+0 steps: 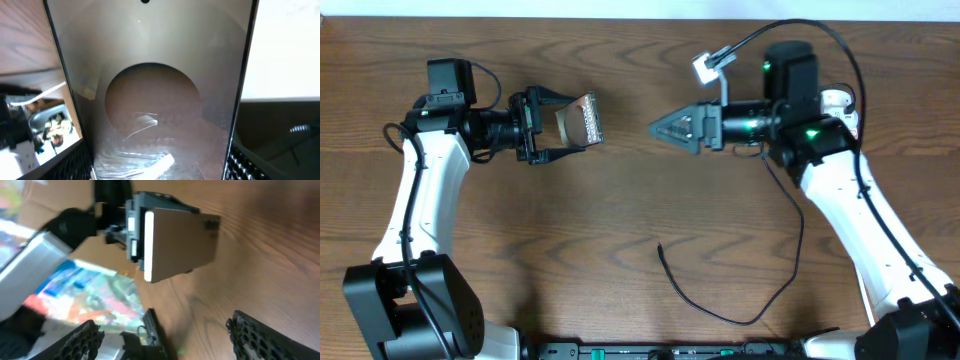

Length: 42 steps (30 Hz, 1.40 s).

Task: Plug charger to phone and switch on socket
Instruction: 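Move the right gripper toward the phone held by the left gripper, then grasp the phone's edge with the right gripper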

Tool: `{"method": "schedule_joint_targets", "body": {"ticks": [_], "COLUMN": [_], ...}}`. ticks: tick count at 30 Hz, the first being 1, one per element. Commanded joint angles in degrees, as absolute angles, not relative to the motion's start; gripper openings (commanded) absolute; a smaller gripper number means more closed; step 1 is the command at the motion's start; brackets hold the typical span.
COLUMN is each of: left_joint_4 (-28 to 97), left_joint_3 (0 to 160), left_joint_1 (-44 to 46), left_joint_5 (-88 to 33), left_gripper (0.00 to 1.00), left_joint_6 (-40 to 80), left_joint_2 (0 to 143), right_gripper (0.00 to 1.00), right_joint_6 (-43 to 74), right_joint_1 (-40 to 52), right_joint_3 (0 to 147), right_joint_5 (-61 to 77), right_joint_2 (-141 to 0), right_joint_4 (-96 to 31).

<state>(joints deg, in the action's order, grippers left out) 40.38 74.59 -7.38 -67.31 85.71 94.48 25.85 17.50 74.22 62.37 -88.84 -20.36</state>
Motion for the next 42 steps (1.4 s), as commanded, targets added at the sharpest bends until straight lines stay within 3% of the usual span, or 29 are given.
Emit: {"method": "schedule_joint_targets", "body": {"ticks": [1, 11, 31, 42], "left_joint_4": [40.5, 40.5, 41.1, 41.1], "left_joint_3": [76.0, 76.0, 76.0, 76.0], "left_joint_1": [-6.7, -2.4, 3.7, 6.8], "left_joint_5": [-63.4, -56.8, -53.2, -53.2], "left_gripper": [0.07, 0.07, 0.07, 0.07], "left_joint_6": [84.1, 84.1, 84.4, 84.3], "left_joint_2": [93.6, 93.6, 93.6, 93.6], "right_gripper": [0.81, 0.78, 0.77, 0.70], "right_joint_6": [24.8, 22.4, 22.2, 22.3], "right_joint_1": [18.9, 21.2, 28.2, 30.2], "right_joint_3": [75.1, 75.1, 75.1, 75.1], "right_joint_5": [51.4, 42.0, 37.9, 37.6], "right_joint_2": [-88.5, -88.5, -90.4, -95.6], "right_joint_4": [-22.6, -25.3, -26.3, -25.0]}}
